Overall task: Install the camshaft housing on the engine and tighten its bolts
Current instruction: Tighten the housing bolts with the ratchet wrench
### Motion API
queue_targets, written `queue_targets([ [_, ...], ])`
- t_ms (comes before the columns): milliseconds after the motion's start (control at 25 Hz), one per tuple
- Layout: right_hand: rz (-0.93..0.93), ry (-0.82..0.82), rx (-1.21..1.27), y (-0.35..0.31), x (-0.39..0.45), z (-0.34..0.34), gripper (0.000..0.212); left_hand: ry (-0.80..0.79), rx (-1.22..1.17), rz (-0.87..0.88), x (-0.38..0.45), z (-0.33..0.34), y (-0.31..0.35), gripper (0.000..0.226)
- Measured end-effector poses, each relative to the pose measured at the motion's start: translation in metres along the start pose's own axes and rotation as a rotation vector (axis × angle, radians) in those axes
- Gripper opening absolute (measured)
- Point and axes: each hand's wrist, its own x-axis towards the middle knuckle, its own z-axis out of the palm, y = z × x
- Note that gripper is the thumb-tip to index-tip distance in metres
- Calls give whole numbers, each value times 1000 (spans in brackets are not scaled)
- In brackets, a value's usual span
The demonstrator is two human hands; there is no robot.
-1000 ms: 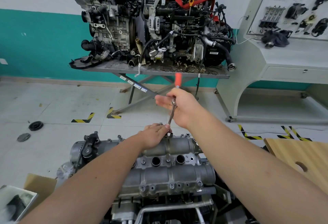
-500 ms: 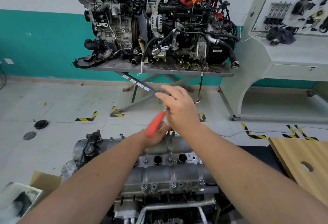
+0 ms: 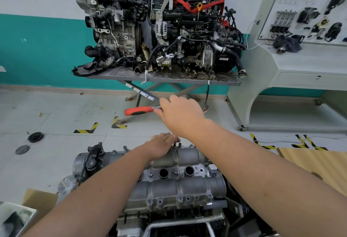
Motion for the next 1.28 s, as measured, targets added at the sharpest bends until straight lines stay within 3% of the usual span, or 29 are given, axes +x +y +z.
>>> queue_targets([
  [160,157,-162,238,3,11,-11,37,0,41,15,1,2,-3,40],
  [240,372,-236,694,8,11,-15,33,-2,52,11,1,2,-4,42],
  [320,671,-254,1387,6,8,-16,20,-1,64,-1,0,2,-5,46],
  [440,929,62,2195,-3,-1,-2,7,-17,76,-23,-1,2,-1,51],
  [520,961,299,2335,-7,-6,12,13,-28,80,-36,0,1,0,51],
  [600,916,446,2218,-9,-12,25,16,-31,65,-44,-1,1,1,49],
  [680,798,496,1898,-11,-19,38,5,-17,27,-46,-1,2,0,45],
  [800,481,621,1407,-16,-29,48,27,-18,25,-41,0,1,0,42],
  [920,89,754,710,-7,-24,56,31,52,-18,10,3,3,-4,42],
  [1000,-42,674,347,-1,-19,49,36,39,14,29,1,3,-3,40],
  [1120,-16,438,-48,7,-16,34,39,-14,36,-48,1,1,0,38],
  [1200,-27,262,-120,10,-15,21,51,-4,19,-43,0,1,0,35],
  [1280,-17,104,-85,15,-10,10,49,4,25,-27,1,2,-1,41],
])
